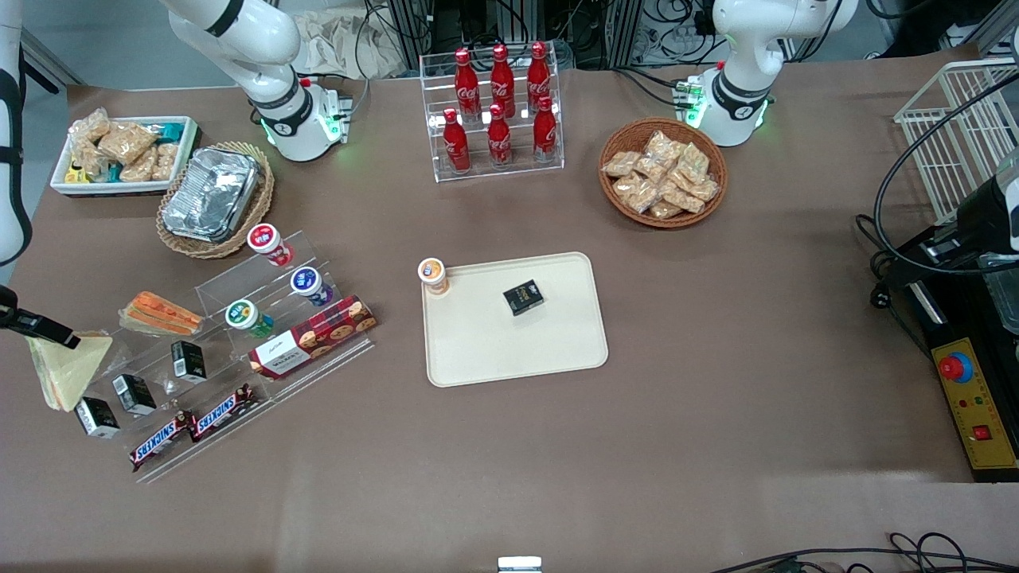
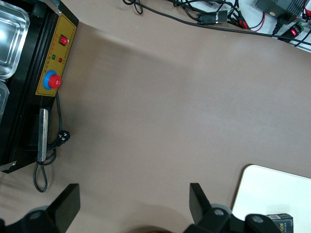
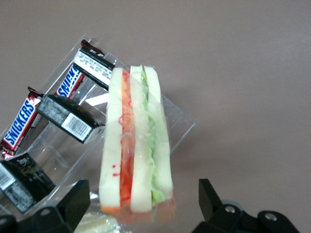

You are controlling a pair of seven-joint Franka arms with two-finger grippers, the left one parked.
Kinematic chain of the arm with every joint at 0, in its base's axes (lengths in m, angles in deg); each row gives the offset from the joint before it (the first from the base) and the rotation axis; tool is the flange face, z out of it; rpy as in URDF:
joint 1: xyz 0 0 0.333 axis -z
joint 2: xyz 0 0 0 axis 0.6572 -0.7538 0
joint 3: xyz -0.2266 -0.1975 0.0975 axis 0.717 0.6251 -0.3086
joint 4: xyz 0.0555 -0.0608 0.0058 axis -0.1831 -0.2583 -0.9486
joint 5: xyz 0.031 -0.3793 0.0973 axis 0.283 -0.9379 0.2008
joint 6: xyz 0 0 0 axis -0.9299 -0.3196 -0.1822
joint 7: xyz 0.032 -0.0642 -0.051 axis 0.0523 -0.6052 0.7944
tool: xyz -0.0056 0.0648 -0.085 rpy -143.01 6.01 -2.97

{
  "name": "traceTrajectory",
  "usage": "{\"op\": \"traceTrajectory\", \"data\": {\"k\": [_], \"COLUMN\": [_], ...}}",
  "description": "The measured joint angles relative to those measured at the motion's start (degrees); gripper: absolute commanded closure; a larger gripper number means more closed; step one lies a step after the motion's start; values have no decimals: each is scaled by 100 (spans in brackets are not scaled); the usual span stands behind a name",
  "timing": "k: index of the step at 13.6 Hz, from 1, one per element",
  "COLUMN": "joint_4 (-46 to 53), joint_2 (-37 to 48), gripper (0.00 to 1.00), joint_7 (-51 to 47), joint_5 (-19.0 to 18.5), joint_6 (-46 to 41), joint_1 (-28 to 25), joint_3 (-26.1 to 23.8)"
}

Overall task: Place sandwich on tray
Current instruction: 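Lower the right gripper over the sandwich and close on it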

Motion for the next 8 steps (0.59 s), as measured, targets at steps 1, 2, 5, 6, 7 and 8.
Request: {"op": "traceTrajectory", "data": {"k": [1,2,5,6,7,8], "joint_4": [-11,-20,-24,-24,-23,-19], "joint_2": [-41,-87,-199,-203,-202,-200], "gripper": [9,25,78,91,100,100], "joint_7": [-12,-20,-24,-23,-23,-23], "joint_5": [5,8,9,10,10,11], "joint_6": [103,207,368,376,382,385], "joint_1": [-4,-5,-5,-5,-7,-7], "joint_3": [-2,-3,-3,-4,-7,-13]}}
